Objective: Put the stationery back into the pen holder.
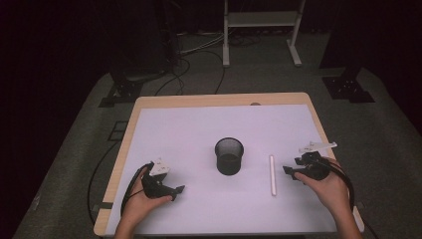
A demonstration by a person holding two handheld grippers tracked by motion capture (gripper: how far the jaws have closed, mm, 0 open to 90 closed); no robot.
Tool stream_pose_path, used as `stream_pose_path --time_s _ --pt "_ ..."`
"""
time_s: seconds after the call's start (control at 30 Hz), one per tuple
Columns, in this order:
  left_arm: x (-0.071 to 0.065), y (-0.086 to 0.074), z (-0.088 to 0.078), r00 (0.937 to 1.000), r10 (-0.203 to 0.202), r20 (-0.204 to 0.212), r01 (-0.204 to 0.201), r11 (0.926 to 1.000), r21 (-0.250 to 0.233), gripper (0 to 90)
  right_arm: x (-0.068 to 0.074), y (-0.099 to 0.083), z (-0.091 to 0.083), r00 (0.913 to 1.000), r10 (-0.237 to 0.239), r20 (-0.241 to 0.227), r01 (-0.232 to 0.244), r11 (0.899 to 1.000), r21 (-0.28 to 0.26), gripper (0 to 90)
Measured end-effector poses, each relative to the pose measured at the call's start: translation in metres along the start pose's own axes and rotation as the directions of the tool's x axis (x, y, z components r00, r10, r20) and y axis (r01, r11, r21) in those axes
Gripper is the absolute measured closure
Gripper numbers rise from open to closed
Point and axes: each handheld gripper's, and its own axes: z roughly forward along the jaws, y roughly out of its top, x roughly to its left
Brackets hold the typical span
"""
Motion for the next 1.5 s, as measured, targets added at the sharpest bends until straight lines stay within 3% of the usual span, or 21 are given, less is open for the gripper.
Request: stream_pose_path --time_s 0.4,0.83,1.07,1.5 --pt "0.000 0.000 0.000 1.0000 0.001 0.000 -0.001 1.0000 0.000 3.6 0.004 0.016 0.011 0.9998 -0.002 -0.020 0.002 1.000 0.018 46.0" --pt "0.000 0.000 0.000 1.0000 0.000 0.001 0.000 1.0000 0.000 3.6 0.008 0.035 0.030 0.9988 0.026 -0.041 -0.022 0.996 0.084 55.4" --pt "0.000 0.000 0.000 1.0000 0.000 0.001 0.000 1.0000 0.001 3.6 0.008 0.044 0.039 0.9972 0.049 -0.056 -0.042 0.991 0.129 59.7" --pt "0.000 0.000 0.000 1.0000 0.001 0.000 -0.001 1.0000 0.001 3.6 0.006 0.056 0.057 0.9970 0.069 -0.036 -0.060 0.978 0.201 62.5"
